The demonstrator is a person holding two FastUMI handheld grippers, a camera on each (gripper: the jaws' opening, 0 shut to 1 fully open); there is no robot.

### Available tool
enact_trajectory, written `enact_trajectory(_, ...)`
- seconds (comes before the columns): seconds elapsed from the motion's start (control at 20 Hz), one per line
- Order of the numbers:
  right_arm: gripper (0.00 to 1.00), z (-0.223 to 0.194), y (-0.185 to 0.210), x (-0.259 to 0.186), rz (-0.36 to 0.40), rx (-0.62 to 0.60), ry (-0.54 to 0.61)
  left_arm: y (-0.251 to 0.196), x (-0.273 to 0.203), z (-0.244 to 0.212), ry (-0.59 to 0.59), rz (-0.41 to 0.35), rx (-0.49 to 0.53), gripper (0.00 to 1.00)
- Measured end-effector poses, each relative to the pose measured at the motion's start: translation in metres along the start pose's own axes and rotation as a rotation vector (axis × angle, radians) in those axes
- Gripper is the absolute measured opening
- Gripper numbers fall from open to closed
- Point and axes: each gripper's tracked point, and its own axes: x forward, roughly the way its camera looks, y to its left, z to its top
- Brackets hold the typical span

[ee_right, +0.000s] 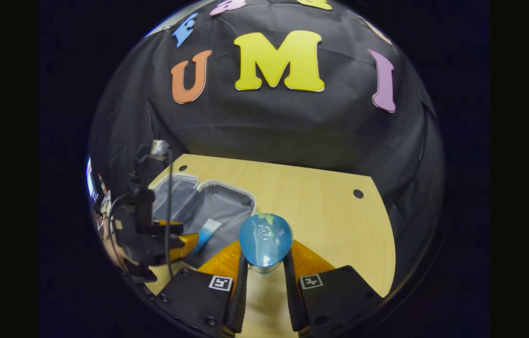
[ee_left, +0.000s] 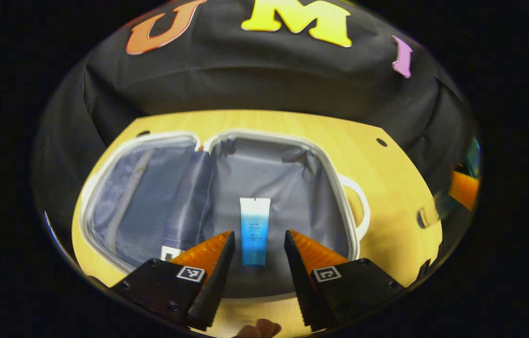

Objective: First open the suitcase, pack the skin care products into it, and then close the suitcase.

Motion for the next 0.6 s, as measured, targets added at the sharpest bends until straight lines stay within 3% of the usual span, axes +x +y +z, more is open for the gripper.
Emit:
enact_trajectory(0.1, 0.35, 0.011, 0.023, 0.015, 0.036, -0.016, 0.003, 0.005, -0.026, 0.013, -0.084, 0.01, 0.029, 0.76)
enact_trajectory(0.15, 0.35, 0.013, 0.038, 0.021, 0.061, -0.023, 0.01, 0.01, -0.038, 0.018, -0.12, 0.019, 0.042, 0.87)
enact_trajectory(0.2, 0.35, 0.012, 0.054, 0.029, 0.092, -0.029, 0.018, 0.021, -0.048, 0.021, -0.144, 0.042, 0.052, 0.83)
enact_trajectory(0.25, 0.35, 0.011, 0.072, 0.035, 0.126, -0.032, 0.034, 0.035, -0.059, 0.016, -0.14, 0.076, 0.058, 0.91)
enact_trajectory(0.3, 0.35, 0.005, 0.086, 0.038, 0.157, -0.031, 0.054, 0.048, -0.067, 0.013, -0.136, 0.111, 0.054, 0.93)
enact_trajectory(0.5, 0.35, -0.005, 0.129, 0.045, 0.218, 0.01, 0.086, 0.114, -0.09, -0.008, -0.139, 0.202, -0.004, 0.94)
enact_trajectory(0.6, 0.35, -0.023, 0.136, 0.053, 0.203, 0.008, 0.14, 0.143, -0.095, -0.02, -0.142, 0.237, -0.017, 0.94)
